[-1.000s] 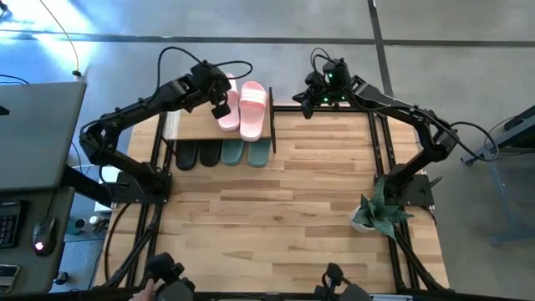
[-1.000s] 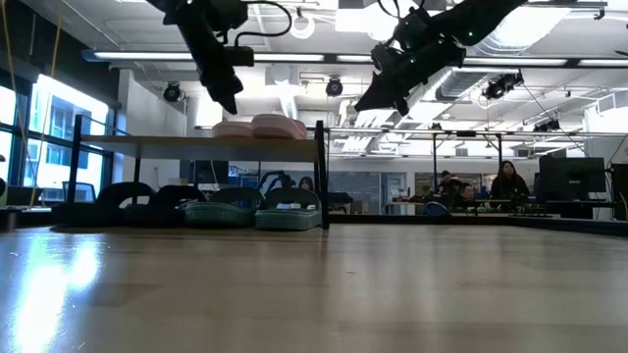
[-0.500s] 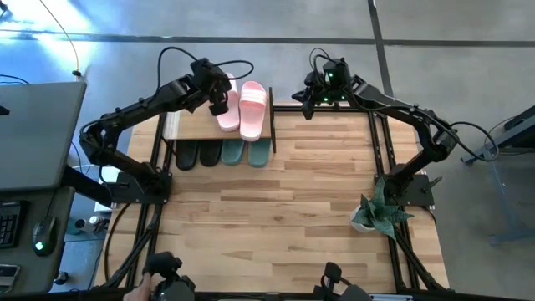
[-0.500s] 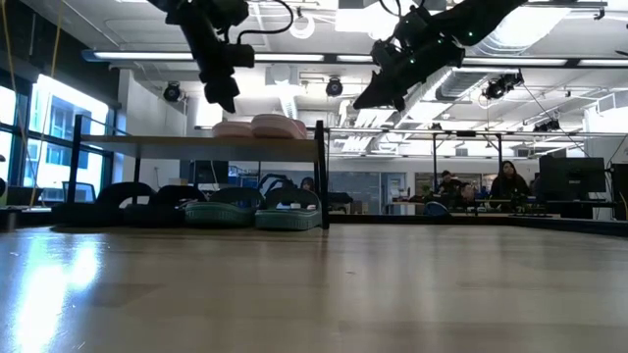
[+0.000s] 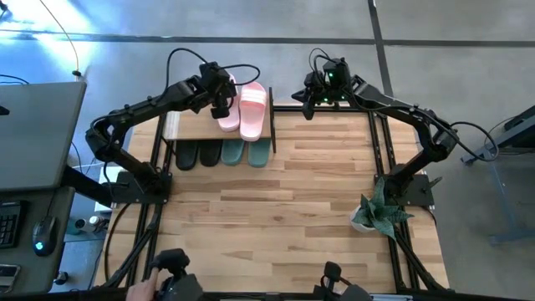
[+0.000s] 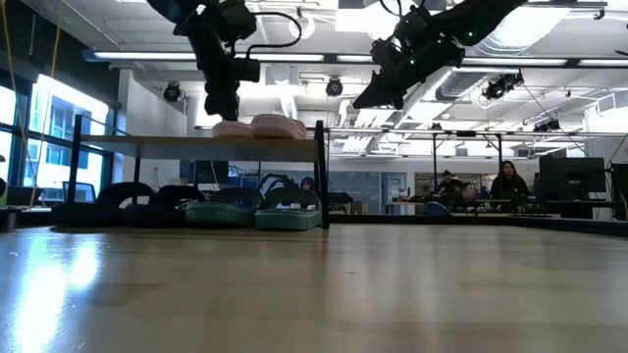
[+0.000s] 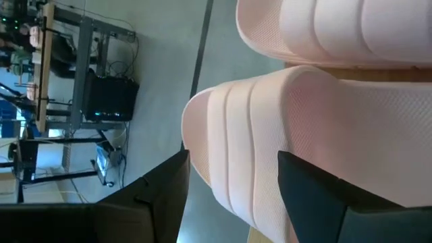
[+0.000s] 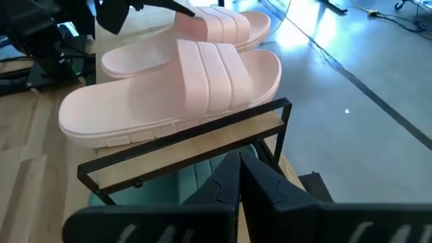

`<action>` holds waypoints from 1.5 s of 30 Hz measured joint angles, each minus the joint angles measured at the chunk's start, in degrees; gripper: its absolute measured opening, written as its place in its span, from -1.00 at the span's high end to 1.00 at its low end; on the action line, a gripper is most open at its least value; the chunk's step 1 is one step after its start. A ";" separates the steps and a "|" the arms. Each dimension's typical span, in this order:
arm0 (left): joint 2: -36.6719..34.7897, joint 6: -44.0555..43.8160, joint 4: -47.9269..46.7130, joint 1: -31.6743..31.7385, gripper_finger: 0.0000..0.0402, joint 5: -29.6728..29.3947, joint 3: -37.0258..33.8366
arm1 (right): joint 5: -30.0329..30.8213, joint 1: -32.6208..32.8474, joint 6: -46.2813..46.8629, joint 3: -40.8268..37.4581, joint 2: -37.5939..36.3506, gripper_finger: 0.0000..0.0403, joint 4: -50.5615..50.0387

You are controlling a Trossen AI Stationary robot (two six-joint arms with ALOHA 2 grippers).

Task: Pick and place slides into the shelf
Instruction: Adjust the slides

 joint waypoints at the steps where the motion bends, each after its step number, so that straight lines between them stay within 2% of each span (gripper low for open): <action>1: 0.00 -0.02 0.06 -0.16 -0.04 0.00 0.00 | 0.00 0.00 -0.29 0.00 0.00 1.00 0.00; 15: -2.56 1.11 -1.04 -5.99 -0.04 0.45 0.00 | -0.02 0.00 -2.24 0.00 0.00 1.00 -0.02; 21: -0.53 2.88 -3.04 -5.27 -0.04 -0.30 0.00 | -0.09 0.00 -2.83 0.00 0.00 1.00 -0.02; 27: 3.38 2.58 -1.01 -3.54 -0.04 -8.96 -0.02 | -0.16 0.00 -2.70 0.00 0.00 1.00 -0.04; 35: 4.83 2.54 1.33 -3.58 -0.03 -9.29 -0.02 | -0.20 0.00 -2.04 0.00 0.00 1.00 -0.73; 39: 4.83 2.54 2.89 -3.58 0.16 -9.45 -0.02 | -0.21 0.00 -2.08 0.00 0.00 1.00 -1.03; 45: 4.83 2.50 1.28 -3.66 0.73 -6.80 -0.02 | -0.22 0.00 -2.20 0.00 0.00 1.00 -1.90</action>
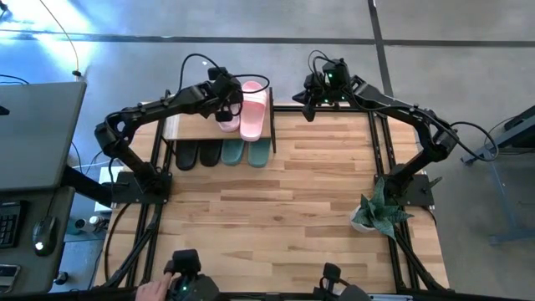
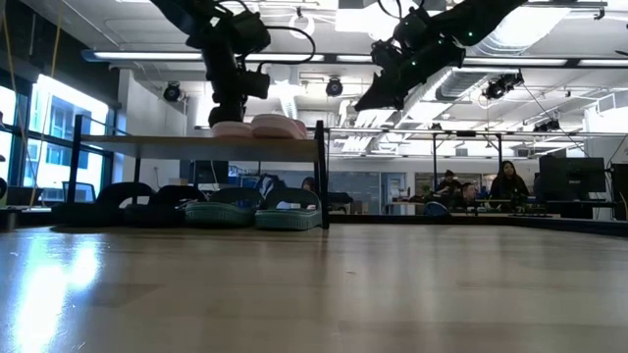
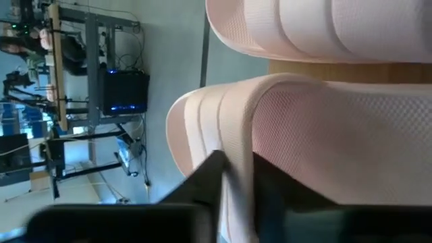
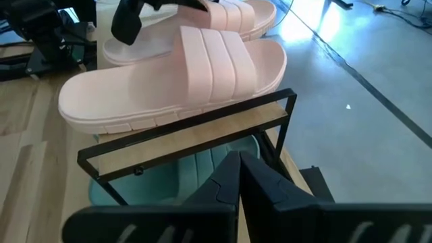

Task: Pick and place slides into the shelf
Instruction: Adjust the slides

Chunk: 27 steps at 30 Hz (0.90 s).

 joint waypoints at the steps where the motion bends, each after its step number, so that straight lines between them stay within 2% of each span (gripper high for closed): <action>1: -0.04 -0.06 -0.26 0.02 0.83 0.59 0.02 | 0.00 0.00 0.00 0.00 0.00 1.00 -0.17; 3: -0.11 -0.24 -0.73 0.02 0.95 1.01 0.04 | 0.00 0.00 0.00 0.00 0.00 1.00 -0.45; 9: -0.53 0.04 -1.65 -0.04 0.96 -0.89 0.04 | 0.00 0.00 0.00 0.00 0.00 1.00 -0.75; 14: -3.70 -1.69 -5.11 -0.04 0.98 -1.15 0.00 | 0.00 0.00 0.00 0.00 0.00 1.00 -0.83; 21: -10.10 -5.76 -9.57 -0.77 0.99 6.25 0.00 | 0.00 0.02 1.03 0.00 0.00 1.00 -1.02; 27: -8.33 -2.51 -10.38 -3.91 0.99 4.64 -0.11 | 0.17 0.02 1.52 0.00 0.00 1.00 -1.14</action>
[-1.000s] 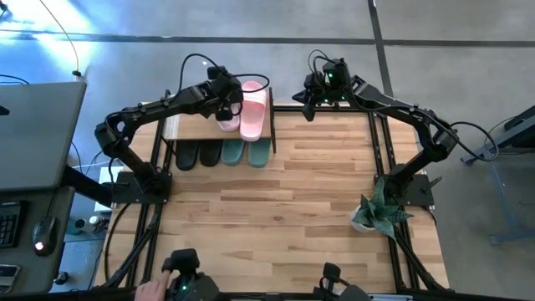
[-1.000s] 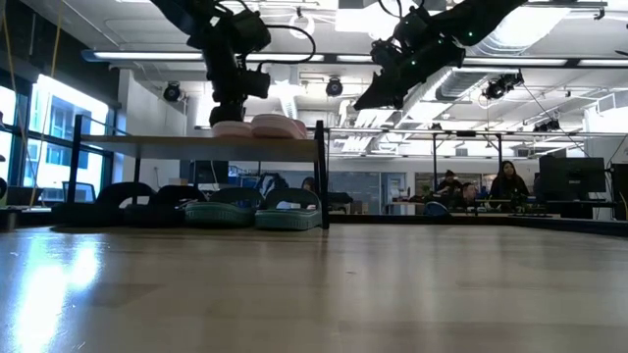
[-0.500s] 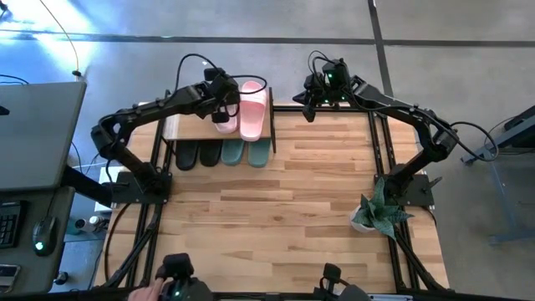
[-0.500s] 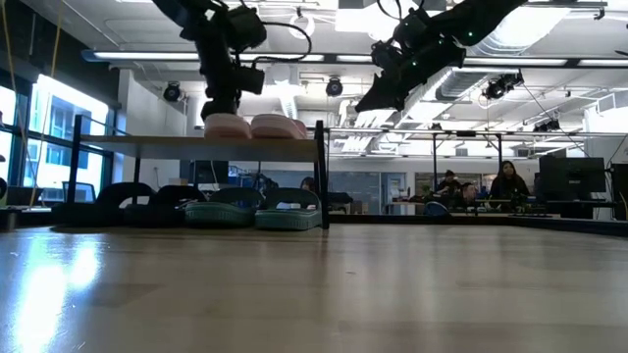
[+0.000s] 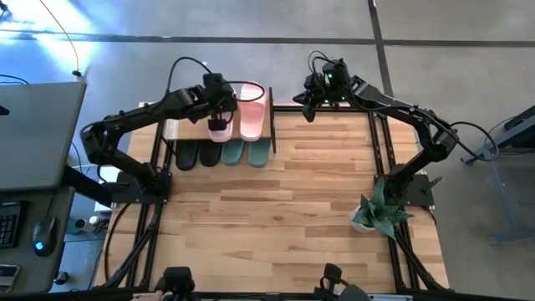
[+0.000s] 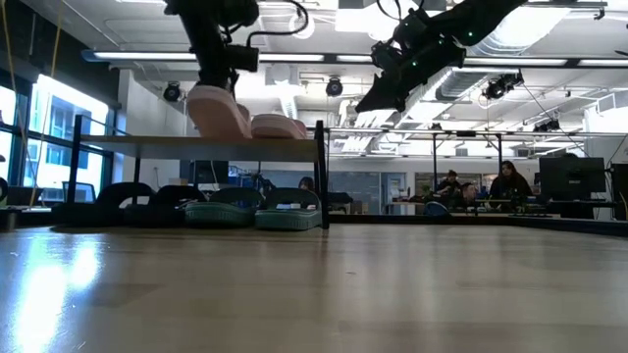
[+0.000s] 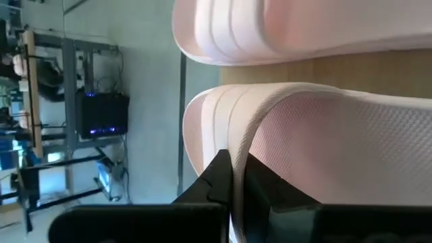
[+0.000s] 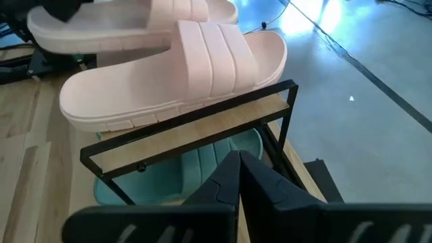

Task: Pick and place slides into the shelf
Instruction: Adjust the slides

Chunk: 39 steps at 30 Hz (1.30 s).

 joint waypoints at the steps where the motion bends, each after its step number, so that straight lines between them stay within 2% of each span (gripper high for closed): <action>1: 0.52 -0.10 0.19 -0.30 0.99 -0.72 -0.06 | 0.00 0.00 0.33 0.00 0.00 1.00 -0.01; 4: 1.89 -0.47 0.93 -0.32 0.99 -3.85 -0.08 | 0.02 0.00 0.45 0.00 0.00 1.00 -0.14; 8: 3.56 -0.58 1.42 -0.22 1.00 -4.50 -0.09 | 0.02 0.00 0.44 0.00 0.00 1.00 -0.26; 30: 4.03 3.88 -0.80 -0.26 0.99 -0.42 0.02 | 0.07 0.01 0.43 0.00 0.00 1.00 -0.28; 39: 4.03 3.83 -1.07 -0.26 0.82 -0.20 0.02 | 0.07 0.02 0.43 0.00 0.00 1.00 -0.28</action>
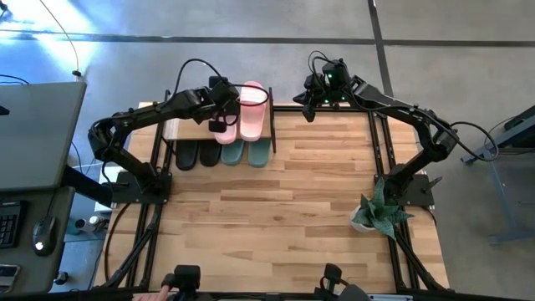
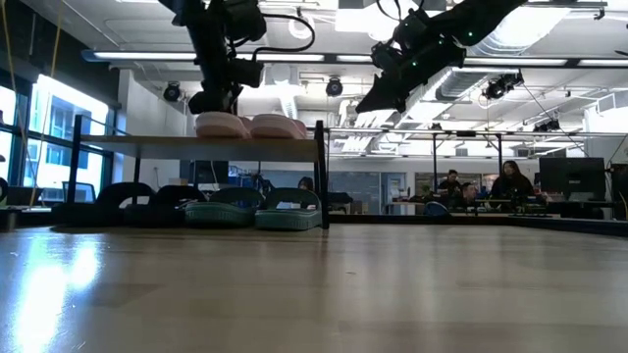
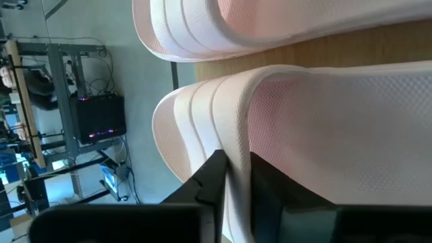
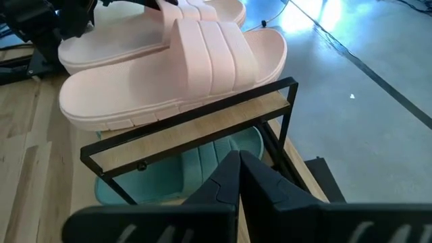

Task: Pick and place slides into the shelf
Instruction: Adjust the slides

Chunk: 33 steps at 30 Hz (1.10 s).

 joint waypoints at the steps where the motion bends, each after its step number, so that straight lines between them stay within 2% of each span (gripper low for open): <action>1: 0.00 0.00 -0.06 0.00 0.80 0.00 0.00 | 0.00 -0.02 0.00 0.00 0.00 1.00 0.00; 7: 0.00 0.00 -0.22 0.00 0.60 0.09 0.00 | 0.00 -0.02 0.00 -0.01 0.00 1.00 0.00; 15: 0.02 -0.04 -0.35 -0.05 0.24 -0.07 0.00 | 0.00 -0.01 -0.23 0.00 0.00 1.00 0.00; 23: -0.42 -1.50 -2.86 -3.95 -0.08 -3.81 0.00 | 0.02 -0.01 -0.46 0.00 0.00 1.00 0.01; 28: -1.16 -5.46 -6.18 -7.52 -0.18 -4.09 2.94 | 0.00 -0.02 -0.46 0.00 0.00 1.00 0.02; 33: -1.33 -10.16 -5.63 -10.01 -0.17 -3.83 9.49 | 0.01 -0.01 -0.46 -0.02 0.00 1.00 0.00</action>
